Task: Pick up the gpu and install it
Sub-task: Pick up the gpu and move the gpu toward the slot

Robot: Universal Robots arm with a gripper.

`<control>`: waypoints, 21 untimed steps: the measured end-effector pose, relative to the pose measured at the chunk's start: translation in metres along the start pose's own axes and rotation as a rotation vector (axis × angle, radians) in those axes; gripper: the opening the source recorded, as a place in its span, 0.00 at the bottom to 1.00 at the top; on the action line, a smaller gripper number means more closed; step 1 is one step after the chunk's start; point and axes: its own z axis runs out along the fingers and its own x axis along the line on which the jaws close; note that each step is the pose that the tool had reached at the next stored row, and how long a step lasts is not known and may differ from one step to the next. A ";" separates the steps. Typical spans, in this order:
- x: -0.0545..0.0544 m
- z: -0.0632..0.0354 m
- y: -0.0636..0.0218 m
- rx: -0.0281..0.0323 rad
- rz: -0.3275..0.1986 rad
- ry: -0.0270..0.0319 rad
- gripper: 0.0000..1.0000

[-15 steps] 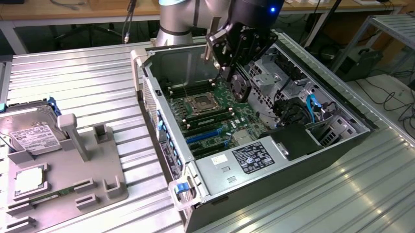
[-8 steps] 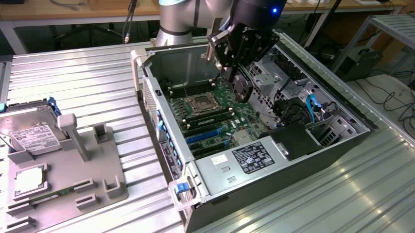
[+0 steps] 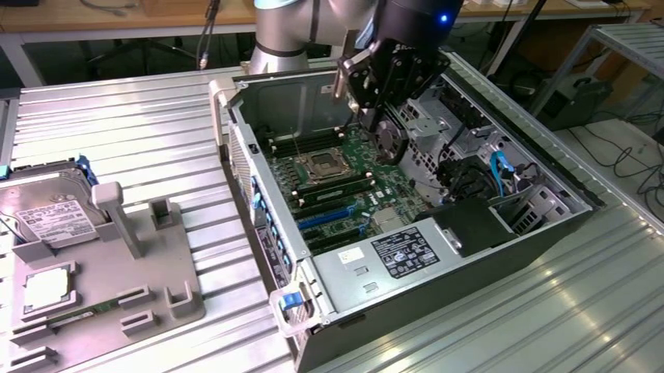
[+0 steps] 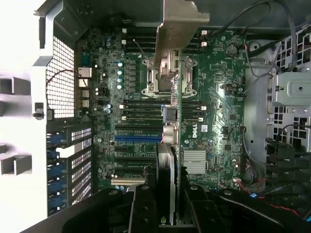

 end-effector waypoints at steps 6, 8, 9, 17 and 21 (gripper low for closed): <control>-0.005 0.0020 -0.0001 0.0035 0.000 -0.0027 0.27; -0.008 0.0023 -0.0002 0.0041 0.000 -0.0036 0.27; -0.009 0.0025 -0.0002 0.0042 0.000 -0.0041 0.27; -0.022 0.0041 0.0030 0.0136 -0.001 -0.0218 0.27; -0.030 0.0052 0.0048 0.0171 -0.001 -0.0272 0.27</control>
